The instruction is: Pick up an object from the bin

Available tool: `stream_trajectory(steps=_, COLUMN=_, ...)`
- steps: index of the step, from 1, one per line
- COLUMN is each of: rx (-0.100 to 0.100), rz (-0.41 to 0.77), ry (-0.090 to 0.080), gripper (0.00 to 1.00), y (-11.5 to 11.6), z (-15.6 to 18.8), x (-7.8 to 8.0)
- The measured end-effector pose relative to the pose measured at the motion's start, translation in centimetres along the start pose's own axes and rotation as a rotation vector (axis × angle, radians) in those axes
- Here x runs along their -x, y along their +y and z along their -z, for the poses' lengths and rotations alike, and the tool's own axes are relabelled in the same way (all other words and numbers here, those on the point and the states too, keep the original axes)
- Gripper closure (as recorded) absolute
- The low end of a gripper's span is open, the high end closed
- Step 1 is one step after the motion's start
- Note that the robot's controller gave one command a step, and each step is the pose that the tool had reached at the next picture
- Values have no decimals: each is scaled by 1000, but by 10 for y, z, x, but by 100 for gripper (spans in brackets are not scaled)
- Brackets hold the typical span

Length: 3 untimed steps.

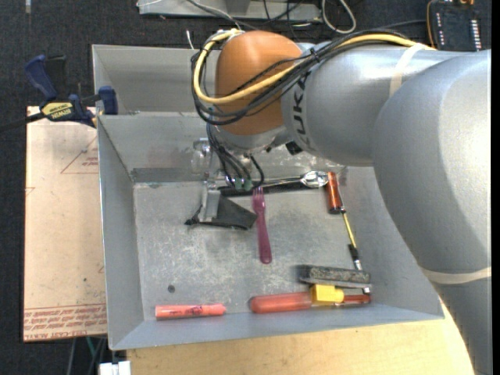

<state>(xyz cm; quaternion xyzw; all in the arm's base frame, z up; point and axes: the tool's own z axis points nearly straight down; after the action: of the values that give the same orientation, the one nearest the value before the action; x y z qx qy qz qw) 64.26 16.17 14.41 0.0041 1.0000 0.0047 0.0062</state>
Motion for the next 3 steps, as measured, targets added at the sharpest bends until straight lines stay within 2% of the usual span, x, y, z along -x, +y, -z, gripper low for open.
stream_trajectory(steps=1, rx=-10, rz=-74, ry=25, gripper=0, y=-37, z=-45, x=-25)
stream_trajectory(steps=2, rx=3, rz=-116, ry=-3, gripper=0, y=-55, z=-73, x=-9)
stream_trajectory(steps=3, rx=-1, rz=-193, ry=9, gripper=100, y=-66, z=-71, x=-15)
